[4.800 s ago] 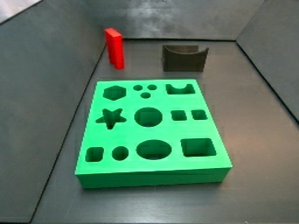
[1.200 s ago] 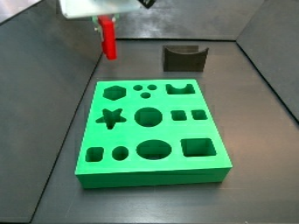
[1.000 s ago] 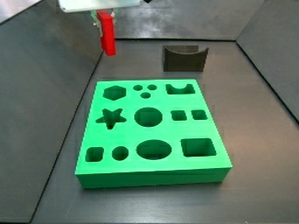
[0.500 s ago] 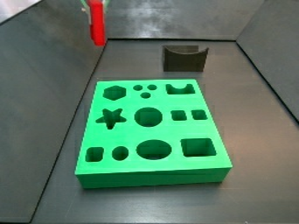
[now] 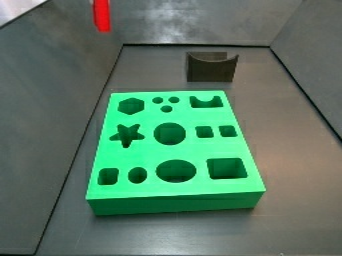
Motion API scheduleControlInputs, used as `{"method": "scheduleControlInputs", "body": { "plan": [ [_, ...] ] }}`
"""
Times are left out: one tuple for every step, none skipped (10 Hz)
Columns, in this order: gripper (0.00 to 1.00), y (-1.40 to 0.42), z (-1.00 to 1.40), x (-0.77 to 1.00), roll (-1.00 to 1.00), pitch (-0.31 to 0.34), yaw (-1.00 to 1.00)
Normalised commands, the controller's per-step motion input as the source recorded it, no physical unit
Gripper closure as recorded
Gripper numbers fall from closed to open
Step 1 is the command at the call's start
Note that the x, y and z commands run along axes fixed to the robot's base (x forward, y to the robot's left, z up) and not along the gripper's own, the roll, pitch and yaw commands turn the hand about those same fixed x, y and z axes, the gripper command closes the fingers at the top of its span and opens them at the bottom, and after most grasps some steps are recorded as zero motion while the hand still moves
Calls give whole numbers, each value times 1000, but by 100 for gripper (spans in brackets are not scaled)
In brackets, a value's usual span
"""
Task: Pick up the double-square object. Move up. Move to above the board. Insert the double-square object.
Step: Move to above the board.
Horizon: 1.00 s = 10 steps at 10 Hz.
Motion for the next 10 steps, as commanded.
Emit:
{"method": "scheduleControlInputs", "body": {
  "plan": [
    [100, -53, 1000, -139, -123, -36, -15],
    [100, -43, 1000, -117, -123, -21, -17],
    [100, -32, 924, -89, -122, -4, -20],
    [100, -18, 767, -63, -124, 18, -21],
    [100, -7, 608, -48, -126, 32, -22],
    [100, 4, 396, -43, -126, 39, -20],
    [100, 9, 243, -45, -121, 39, -21],
    [100, -1000, 242, 678, 141, -44, -1000],
    [100, -1000, 231, 682, 148, -46, -1000],
    [100, -1000, 221, 702, 178, -16, -1000]
  ]
}}
